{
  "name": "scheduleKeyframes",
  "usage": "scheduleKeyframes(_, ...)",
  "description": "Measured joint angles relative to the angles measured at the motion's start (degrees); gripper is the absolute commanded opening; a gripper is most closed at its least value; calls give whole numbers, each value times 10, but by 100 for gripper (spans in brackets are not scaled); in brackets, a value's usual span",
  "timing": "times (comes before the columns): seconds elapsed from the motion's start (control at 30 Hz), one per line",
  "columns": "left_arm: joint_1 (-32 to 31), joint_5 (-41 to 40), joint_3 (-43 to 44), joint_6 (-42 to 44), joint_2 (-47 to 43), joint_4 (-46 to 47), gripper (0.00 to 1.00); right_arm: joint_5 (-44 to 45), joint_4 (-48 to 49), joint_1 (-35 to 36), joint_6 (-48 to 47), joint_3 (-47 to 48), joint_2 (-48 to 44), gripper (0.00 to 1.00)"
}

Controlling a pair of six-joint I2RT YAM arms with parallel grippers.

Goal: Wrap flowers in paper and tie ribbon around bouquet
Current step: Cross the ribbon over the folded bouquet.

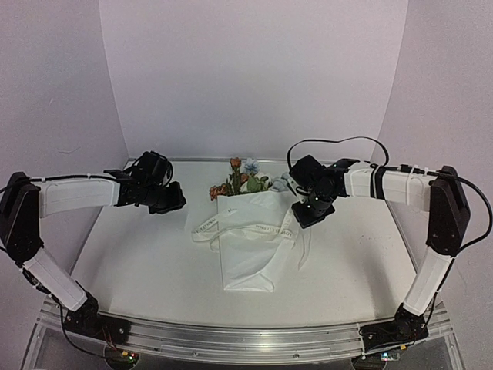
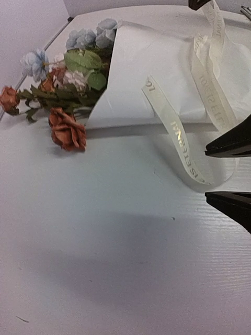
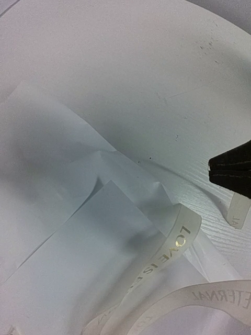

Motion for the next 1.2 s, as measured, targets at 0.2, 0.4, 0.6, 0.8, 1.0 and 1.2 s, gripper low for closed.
scheduleKeyframes(0.2,23,-4,-133,-90,-16,44,32,0,0,0,-2,1,1,0)
scheduleKeyframes(0.4,26,67,-164,-64,-37,92,39,1,-2,0,-24,15,1,0)
scheduleKeyframes(0.6,-11,136,-58,34,-11,99,42,-5,-7,0,-63,90,26,0)
scheduleKeyframes(0.8,-51,196,49,120,53,107,43,-17,-3,0,-76,185,86,0)
scheduleKeyframes(1.0,-56,219,77,158,95,104,42,-6,12,0,-71,253,140,0)
scheduleKeyframes(1.2,-56,219,71,161,99,104,38,21,21,-1,-46,315,187,0)
